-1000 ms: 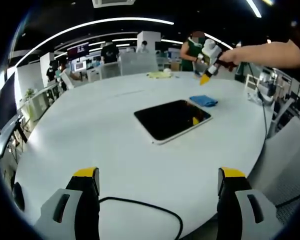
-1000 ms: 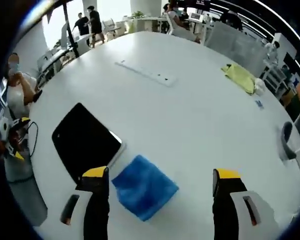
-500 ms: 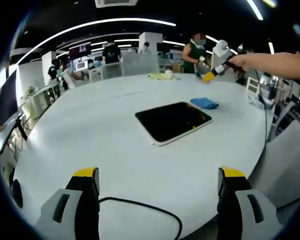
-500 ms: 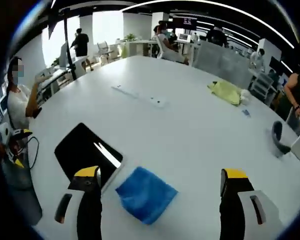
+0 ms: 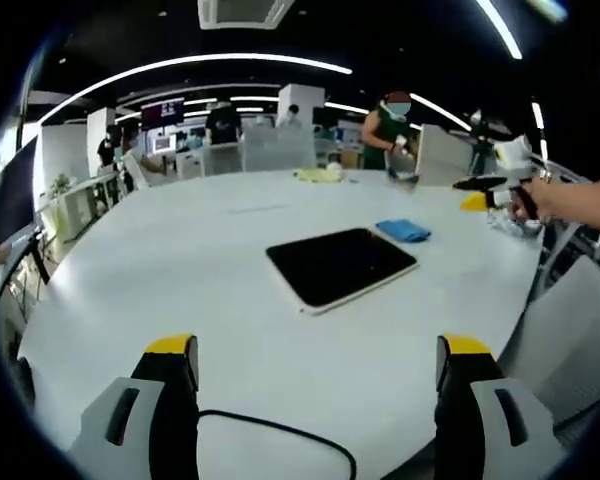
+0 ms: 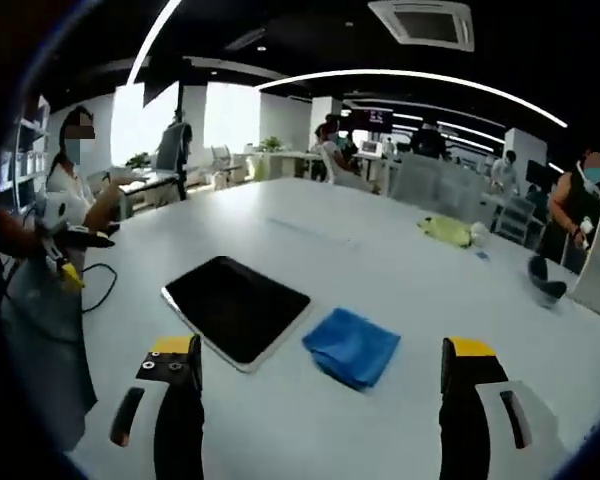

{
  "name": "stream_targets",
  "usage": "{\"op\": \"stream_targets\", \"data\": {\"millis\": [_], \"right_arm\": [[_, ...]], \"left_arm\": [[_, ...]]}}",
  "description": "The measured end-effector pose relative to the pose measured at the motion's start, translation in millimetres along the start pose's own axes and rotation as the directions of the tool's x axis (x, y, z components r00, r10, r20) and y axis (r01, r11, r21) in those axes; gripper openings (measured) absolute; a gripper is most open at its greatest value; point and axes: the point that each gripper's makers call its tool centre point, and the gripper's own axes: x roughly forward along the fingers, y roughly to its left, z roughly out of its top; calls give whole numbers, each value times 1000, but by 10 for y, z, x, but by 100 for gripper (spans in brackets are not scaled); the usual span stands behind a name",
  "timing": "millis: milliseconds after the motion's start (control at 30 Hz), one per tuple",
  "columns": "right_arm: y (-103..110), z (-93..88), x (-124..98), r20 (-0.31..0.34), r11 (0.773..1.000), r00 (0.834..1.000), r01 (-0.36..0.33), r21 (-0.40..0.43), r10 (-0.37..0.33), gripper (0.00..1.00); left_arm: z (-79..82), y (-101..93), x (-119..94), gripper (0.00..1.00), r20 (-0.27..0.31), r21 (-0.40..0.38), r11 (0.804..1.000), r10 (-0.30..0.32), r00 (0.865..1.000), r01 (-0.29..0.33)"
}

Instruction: Wipe the mirror surface with the cleaning cloth until all visible marks leave the cleaned area.

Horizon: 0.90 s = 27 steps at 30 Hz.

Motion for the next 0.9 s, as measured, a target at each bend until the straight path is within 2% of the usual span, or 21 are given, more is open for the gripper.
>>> {"op": "stream_targets", "data": {"millis": [67, 133, 200, 300, 467, 500, 567, 600, 667, 733, 800, 900], "right_arm": [[53, -107, -124, 1, 1000, 1000, 27, 4, -27, 100], [65, -128, -215, 28, 998, 998, 53, 30, -54, 100], [111, -100, -313, 79, 996, 995, 58, 60, -63, 100], [192, -125, -411, 103, 995, 992, 69, 66, -76, 100], [303, -280, -439, 88, 995, 993, 70, 77, -77, 100], [331, -300, -443, 83, 995, 993, 71, 76, -78, 100], [397, -344, -451, 75, 993, 994, 79, 83, -85, 100], [455, -356, -450, 76, 993, 994, 73, 95, -80, 100], [552, -396, -429, 65, 996, 996, 62, 67, -66, 100], [520, -392, -431, 58, 995, 996, 62, 73, -66, 100], [399, -348, -451, 81, 989, 990, 102, 108, -111, 100], [450, -399, -427, 72, 989, 993, 88, 116, -97, 100]], "left_arm": [[45, 23, -12, 100, 31, 11, 1000, 8, 999, -9], [83, 48, -34, 100, 58, -3, 1000, 19, 998, -19], [85, 90, -52, 100, 62, -17, 999, 39, 997, -38], [81, 102, -60, 100, 59, -24, 999, 49, 997, -47], [71, 57, -53, 100, 50, 7, 1000, 29, 998, -29], [59, 50, -52, 100, 46, 1, 1000, 23, 999, -23], [-7, 31, -32, 100, 25, -59, 998, 0, 1000, 1], [-29, 35, -24, 100, 10, -57, 998, -1, 1000, 2], [33, 45, -39, 100, 35, -24, 1000, 14, 999, -13], [45, 83, -54, 99, 39, -9, 999, 36, 999, -36], [35, 122, -65, 99, 30, -15, 998, 55, 998, -54], [53, 116, -56, 99, 39, -17, 999, 45, 998, -44]]}}
